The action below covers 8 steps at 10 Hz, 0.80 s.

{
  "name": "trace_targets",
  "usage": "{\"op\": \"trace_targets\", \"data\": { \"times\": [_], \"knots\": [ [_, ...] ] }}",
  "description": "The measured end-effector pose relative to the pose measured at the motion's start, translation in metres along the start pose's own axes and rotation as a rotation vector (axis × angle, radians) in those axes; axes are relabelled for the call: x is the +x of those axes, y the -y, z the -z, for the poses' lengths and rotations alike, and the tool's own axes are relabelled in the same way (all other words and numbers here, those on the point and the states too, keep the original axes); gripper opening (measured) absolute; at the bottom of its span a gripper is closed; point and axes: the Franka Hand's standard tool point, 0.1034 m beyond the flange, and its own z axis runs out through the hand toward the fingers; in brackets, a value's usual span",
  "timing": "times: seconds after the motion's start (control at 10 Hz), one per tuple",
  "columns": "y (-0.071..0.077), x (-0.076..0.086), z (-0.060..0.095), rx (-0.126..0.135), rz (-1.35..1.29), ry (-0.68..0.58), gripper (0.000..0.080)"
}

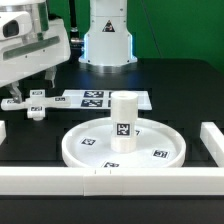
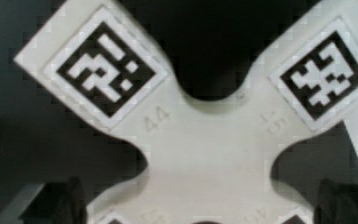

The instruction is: Assemble round table

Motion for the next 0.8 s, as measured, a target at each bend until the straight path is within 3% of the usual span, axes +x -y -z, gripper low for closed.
{"op": "trace_targets", "data": {
  "times": [0.8],
  "knots": [
    [0.0048, -0.0012, -0.0095, 0.019, 0.0, 0.005, 0.0648]
  ]
}}
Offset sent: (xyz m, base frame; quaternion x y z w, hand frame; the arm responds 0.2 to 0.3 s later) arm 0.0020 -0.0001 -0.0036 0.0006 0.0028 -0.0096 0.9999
